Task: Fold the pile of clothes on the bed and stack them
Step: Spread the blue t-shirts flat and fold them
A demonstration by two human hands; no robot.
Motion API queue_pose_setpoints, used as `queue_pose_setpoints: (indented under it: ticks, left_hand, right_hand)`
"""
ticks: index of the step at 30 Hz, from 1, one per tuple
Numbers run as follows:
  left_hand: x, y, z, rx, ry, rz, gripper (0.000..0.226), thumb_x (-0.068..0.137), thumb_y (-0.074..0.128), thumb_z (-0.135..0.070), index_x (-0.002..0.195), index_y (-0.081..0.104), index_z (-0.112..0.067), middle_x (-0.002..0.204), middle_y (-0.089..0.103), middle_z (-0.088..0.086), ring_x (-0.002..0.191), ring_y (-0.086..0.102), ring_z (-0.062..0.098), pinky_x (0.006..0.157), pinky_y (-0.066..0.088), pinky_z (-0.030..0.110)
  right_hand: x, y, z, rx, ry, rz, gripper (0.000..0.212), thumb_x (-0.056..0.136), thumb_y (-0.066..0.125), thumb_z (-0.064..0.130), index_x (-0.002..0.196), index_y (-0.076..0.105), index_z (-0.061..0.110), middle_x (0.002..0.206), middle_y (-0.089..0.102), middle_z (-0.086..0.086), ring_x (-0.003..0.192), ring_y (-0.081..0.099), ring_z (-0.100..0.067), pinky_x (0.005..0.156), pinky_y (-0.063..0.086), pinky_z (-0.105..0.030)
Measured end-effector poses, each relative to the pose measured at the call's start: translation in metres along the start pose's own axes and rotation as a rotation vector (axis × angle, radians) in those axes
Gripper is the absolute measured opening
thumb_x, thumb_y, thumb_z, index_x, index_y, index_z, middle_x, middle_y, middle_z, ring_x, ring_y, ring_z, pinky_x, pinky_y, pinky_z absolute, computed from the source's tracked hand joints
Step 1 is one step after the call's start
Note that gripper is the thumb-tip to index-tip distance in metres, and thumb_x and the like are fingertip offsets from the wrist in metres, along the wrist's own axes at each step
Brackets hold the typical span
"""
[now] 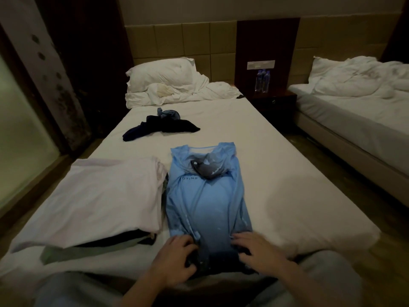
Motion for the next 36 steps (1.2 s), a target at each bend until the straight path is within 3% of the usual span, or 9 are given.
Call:
queue_pose_setpoints:
  ticks: [5, 8, 12, 15, 18, 21, 24, 29, 36]
  left_hand:
    - [-0.018, 0.020, 0.028, 0.281, 0.259, 0.223, 0.115, 0.046, 0.070, -0.030, 0.154, 0.030, -0.023, 0.149, 0.040, 0.000, 0.132, 0.038, 0.016, 0.108, 0.040, 0.030]
    - [-0.013, 0.021, 0.024, 0.146, 0.225, 0.147, 0.100, 0.053, 0.080, -0.012, 0.146, 0.044, -0.026, 0.139, 0.051, -0.002, 0.118, 0.057, 0.015, 0.094, 0.050, 0.022]
    - [-0.006, 0.021, 0.019, -0.011, 0.179, -0.056, 0.072, 0.060, 0.088, -0.006, 0.126, 0.065, -0.024, 0.115, 0.065, -0.001, 0.096, 0.065, 0.016, 0.080, 0.052, 0.023]
    - [-0.008, 0.015, 0.017, -0.112, 0.121, -0.122, 0.044, 0.069, 0.066, -0.018, 0.112, 0.075, -0.020, 0.102, 0.068, 0.000, 0.092, 0.060, 0.015, 0.078, 0.049, 0.025]
    - [-0.002, 0.004, 0.020, -0.230, -0.068, -0.137, 0.031, 0.073, 0.057, -0.017, 0.097, 0.076, -0.017, 0.096, 0.066, 0.001, 0.094, 0.062, 0.022, 0.076, 0.050, 0.030]
    - [0.005, 0.001, 0.034, -0.422, -0.265, -0.140, 0.023, 0.076, 0.050, -0.017, 0.089, 0.070, -0.015, 0.093, 0.066, 0.005, 0.093, 0.062, 0.024, 0.077, 0.047, 0.036]
    - [0.021, -0.023, 0.042, -0.741, -0.428, -0.299, 0.018, 0.087, 0.064, -0.004, 0.083, 0.064, -0.022, 0.079, 0.066, -0.006, 0.075, 0.061, -0.003, 0.071, 0.047, 0.025]
    - [0.076, -0.079, 0.067, -1.023, -0.637, -0.596, 0.014, 0.092, 0.067, -0.018, 0.083, 0.065, -0.007, 0.079, 0.067, 0.011, 0.072, 0.060, 0.013, 0.069, 0.047, 0.033]
    - [0.171, -0.130, 0.144, -1.311, -0.745, -0.603, 0.008, 0.090, 0.070, -0.018, 0.083, 0.071, -0.020, 0.081, 0.073, 0.002, 0.077, 0.067, 0.017, 0.071, 0.054, 0.030]
  right_hand:
    - [-0.020, 0.030, -0.013, -0.405, -0.151, 0.156, 0.112, 0.067, 0.054, 0.051, 0.157, -0.009, 0.028, 0.158, -0.024, 0.011, 0.147, -0.022, -0.008, 0.120, -0.009, -0.032]
    - [-0.018, 0.033, -0.016, -0.531, -0.182, 0.069, 0.119, 0.060, 0.073, 0.024, 0.158, 0.008, 0.023, 0.165, 0.009, 0.001, 0.151, 0.013, -0.016, 0.118, 0.023, -0.034]
    - [-0.012, 0.025, -0.013, -0.466, -0.204, -0.082, 0.104, 0.052, 0.084, 0.011, 0.146, 0.041, 0.023, 0.148, 0.049, 0.002, 0.130, 0.054, -0.014, 0.099, 0.050, -0.029]
    - [-0.005, 0.014, -0.012, -0.317, -0.084, -0.104, 0.076, 0.076, 0.065, 0.009, 0.145, 0.040, 0.027, 0.147, 0.050, -0.002, 0.130, 0.053, -0.023, 0.104, 0.045, -0.032]
    - [0.000, -0.002, -0.009, -0.022, 0.068, -0.130, 0.037, 0.086, 0.055, 0.018, 0.120, 0.047, 0.030, 0.118, 0.066, -0.008, 0.105, 0.063, -0.033, 0.080, 0.050, -0.040]
    - [0.009, -0.022, -0.018, 0.294, 0.204, -0.221, 0.030, 0.086, 0.060, 0.002, 0.113, 0.064, 0.014, 0.086, 0.071, -0.006, 0.074, 0.068, -0.024, 0.064, 0.051, -0.033]
    - [0.018, -0.052, -0.034, 0.737, 0.386, -0.398, 0.036, 0.082, 0.055, -0.015, 0.091, 0.071, 0.016, 0.052, 0.061, 0.005, 0.045, 0.053, -0.014, 0.043, 0.043, -0.021]
    - [0.067, -0.111, -0.053, 1.029, 0.482, -0.655, 0.021, 0.092, 0.056, -0.001, 0.108, 0.068, 0.005, 0.096, 0.068, -0.012, 0.086, 0.064, -0.024, 0.077, 0.050, -0.032]
    - [0.181, -0.197, -0.073, 0.822, 0.494, -0.627, 0.013, 0.090, 0.062, 0.014, 0.095, 0.066, 0.002, 0.085, 0.062, -0.008, 0.078, 0.054, -0.020, 0.067, 0.041, -0.032]
Point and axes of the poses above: each hand's wrist, its own x-axis towards the middle knuckle, its own y-axis out of the palm, z = x × y, the point moved 7 cm from there along x, towards the middle knuckle
